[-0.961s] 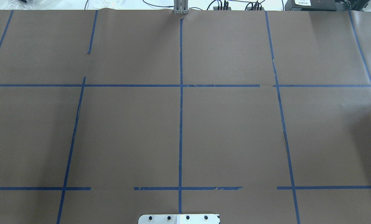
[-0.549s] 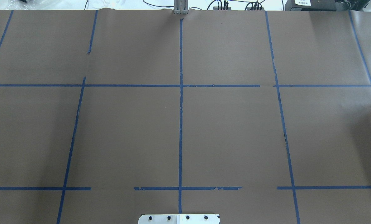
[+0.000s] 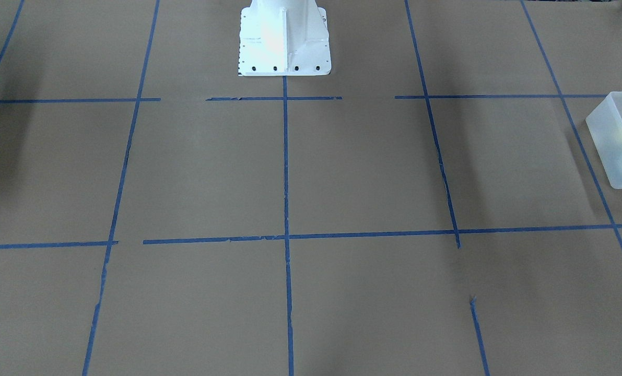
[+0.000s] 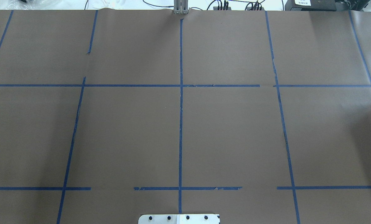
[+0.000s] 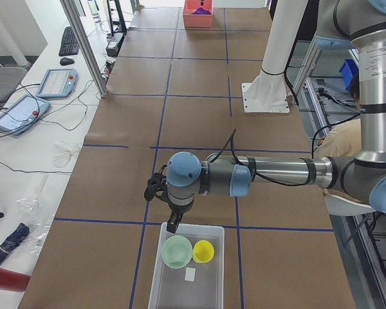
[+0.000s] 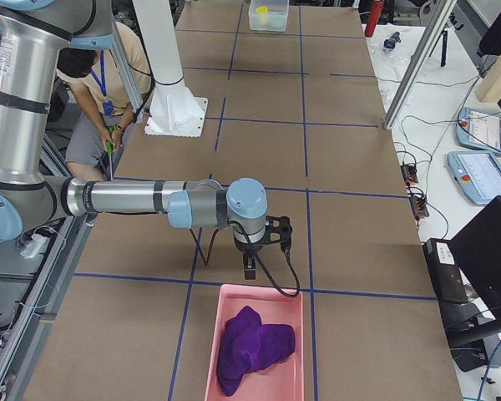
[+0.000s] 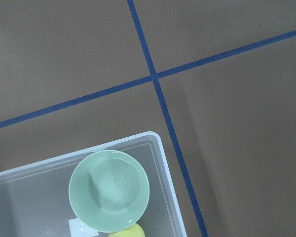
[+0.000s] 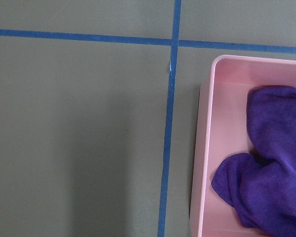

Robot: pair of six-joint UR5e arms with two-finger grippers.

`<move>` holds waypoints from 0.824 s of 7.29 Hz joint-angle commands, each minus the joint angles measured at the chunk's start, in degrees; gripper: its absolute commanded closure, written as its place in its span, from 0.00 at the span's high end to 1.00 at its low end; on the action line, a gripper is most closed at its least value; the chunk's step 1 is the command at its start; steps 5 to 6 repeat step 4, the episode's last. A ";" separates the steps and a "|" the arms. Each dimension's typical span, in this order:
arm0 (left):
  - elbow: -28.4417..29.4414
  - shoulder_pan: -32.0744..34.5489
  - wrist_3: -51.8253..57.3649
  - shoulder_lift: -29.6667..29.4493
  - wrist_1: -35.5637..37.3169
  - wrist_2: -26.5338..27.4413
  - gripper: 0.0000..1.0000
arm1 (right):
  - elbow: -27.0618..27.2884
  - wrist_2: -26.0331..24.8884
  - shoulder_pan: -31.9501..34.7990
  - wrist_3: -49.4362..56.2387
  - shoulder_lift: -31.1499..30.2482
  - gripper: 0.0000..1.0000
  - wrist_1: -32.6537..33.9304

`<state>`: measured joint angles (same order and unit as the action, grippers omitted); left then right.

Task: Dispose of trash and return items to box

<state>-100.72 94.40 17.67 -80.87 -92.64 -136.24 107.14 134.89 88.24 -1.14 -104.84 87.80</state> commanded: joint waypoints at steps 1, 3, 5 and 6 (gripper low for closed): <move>0.00 0.00 0.00 -0.08 0.00 0.10 1.00 | 0.00 -0.07 0.00 0.00 -0.01 1.00 0.00; 0.00 0.00 0.00 -0.08 0.00 0.10 1.00 | -0.53 -0.24 -0.09 0.00 -0.01 1.00 -0.17; 0.00 0.00 0.00 -0.08 0.00 0.10 1.00 | -0.70 -0.24 -0.09 0.00 -0.01 1.00 -0.17; 0.00 0.00 0.00 -0.08 0.00 0.10 1.00 | -0.70 -0.24 -0.09 0.00 -0.01 1.00 -0.17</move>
